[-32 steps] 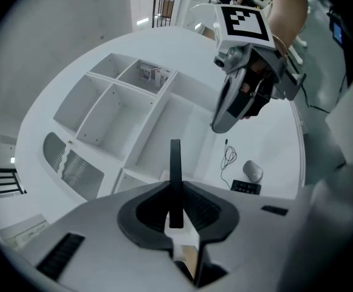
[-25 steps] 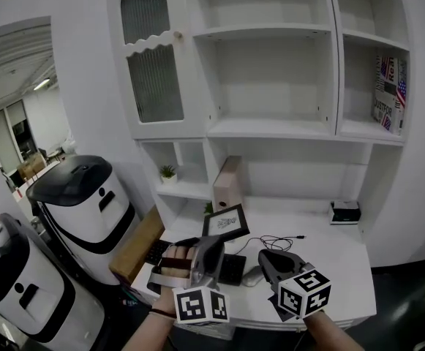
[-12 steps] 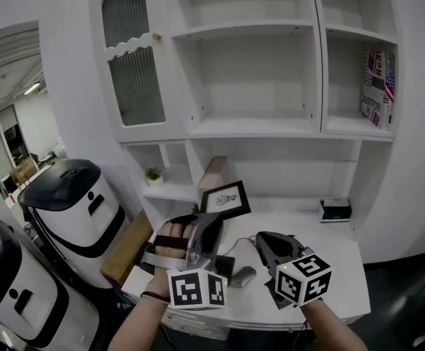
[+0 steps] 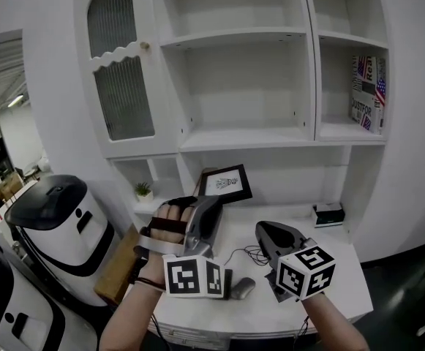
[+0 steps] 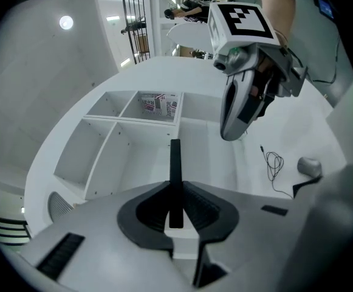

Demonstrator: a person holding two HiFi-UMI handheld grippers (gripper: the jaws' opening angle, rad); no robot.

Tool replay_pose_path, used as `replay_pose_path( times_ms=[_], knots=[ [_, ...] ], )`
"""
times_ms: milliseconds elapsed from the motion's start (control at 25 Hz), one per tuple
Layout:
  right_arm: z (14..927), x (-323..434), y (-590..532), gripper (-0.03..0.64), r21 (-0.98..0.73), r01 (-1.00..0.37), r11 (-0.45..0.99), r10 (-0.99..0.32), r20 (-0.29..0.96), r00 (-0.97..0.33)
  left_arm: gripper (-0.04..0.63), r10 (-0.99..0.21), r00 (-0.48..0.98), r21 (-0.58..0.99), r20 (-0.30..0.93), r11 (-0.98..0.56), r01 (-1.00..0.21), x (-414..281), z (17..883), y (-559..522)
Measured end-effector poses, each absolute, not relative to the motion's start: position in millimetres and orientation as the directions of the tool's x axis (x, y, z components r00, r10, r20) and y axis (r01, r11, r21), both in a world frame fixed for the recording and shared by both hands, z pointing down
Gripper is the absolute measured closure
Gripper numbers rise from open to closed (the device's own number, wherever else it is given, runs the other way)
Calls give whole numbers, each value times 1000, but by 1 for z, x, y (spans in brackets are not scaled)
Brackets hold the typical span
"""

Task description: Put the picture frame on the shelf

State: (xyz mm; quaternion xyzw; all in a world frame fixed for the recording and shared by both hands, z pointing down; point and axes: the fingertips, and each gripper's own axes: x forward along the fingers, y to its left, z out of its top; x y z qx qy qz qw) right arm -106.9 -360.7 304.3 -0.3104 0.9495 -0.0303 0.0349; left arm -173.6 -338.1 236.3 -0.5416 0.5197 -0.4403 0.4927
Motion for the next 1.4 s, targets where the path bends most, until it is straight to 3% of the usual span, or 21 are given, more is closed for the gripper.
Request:
replay_pose_path(
  times_ms=[880,1400],
  knots=[
    [262,-115,-402,615,-30,-722,691,-722,-86,-687,534,-957,265,-993,-119,117,-24,-180,157,-396],
    [257,-122,-426,615,-17,-755,655,-754,-79,-652,534,-956,284,-998,-66,69,1,-184,167,-444]
  ],
)
